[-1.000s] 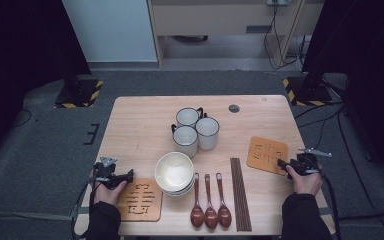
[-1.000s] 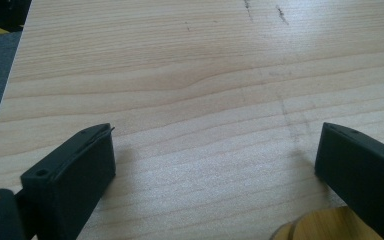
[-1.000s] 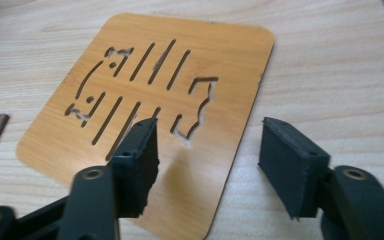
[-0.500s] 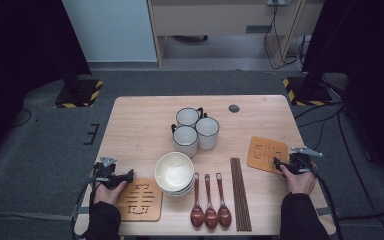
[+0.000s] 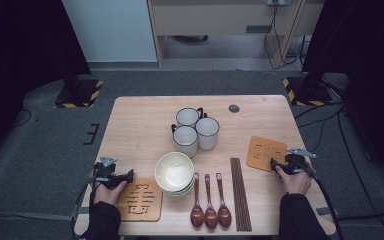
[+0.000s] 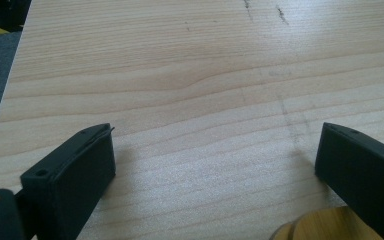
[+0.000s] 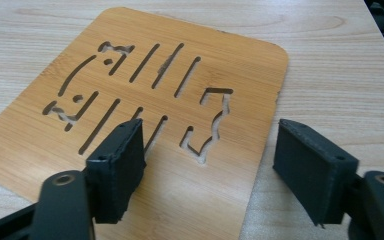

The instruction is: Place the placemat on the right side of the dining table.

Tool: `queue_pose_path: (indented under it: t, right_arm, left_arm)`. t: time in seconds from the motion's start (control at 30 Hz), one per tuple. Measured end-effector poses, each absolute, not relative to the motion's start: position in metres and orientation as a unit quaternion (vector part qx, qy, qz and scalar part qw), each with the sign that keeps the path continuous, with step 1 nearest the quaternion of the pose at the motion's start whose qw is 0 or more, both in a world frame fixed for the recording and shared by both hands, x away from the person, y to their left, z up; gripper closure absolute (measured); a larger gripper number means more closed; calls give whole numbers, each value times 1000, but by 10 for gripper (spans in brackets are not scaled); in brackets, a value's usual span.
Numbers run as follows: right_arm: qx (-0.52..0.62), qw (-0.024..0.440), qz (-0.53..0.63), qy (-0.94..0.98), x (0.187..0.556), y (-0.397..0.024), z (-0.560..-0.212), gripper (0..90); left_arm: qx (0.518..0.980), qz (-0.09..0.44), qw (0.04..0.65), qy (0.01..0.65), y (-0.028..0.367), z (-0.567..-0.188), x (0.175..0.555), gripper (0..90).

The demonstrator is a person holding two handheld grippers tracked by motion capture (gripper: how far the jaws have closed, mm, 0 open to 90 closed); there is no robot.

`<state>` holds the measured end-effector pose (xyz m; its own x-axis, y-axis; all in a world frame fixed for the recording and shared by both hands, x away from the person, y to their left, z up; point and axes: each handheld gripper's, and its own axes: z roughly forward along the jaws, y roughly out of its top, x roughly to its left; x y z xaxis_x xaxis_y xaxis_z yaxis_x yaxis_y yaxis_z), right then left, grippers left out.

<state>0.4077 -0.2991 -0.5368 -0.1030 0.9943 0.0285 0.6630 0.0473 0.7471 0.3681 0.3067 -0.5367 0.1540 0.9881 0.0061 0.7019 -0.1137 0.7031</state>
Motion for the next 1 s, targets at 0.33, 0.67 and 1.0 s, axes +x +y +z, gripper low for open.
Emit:
queue_pose_path:
  t: [0.33,0.67,1.0]
  right_arm:
    - [599,243,312,696,413,-307,-533,343]
    - [577,229,317,717,417,-319,-532,342]
    - [585,243,330,700,416,-312,-526,281]
  left_arm:
    - [703,249,287,601,307,-537,368,17]
    - [703,249,287,601,307,-537,368,17]
    - [704,249,287,601,307,-537,368,16]
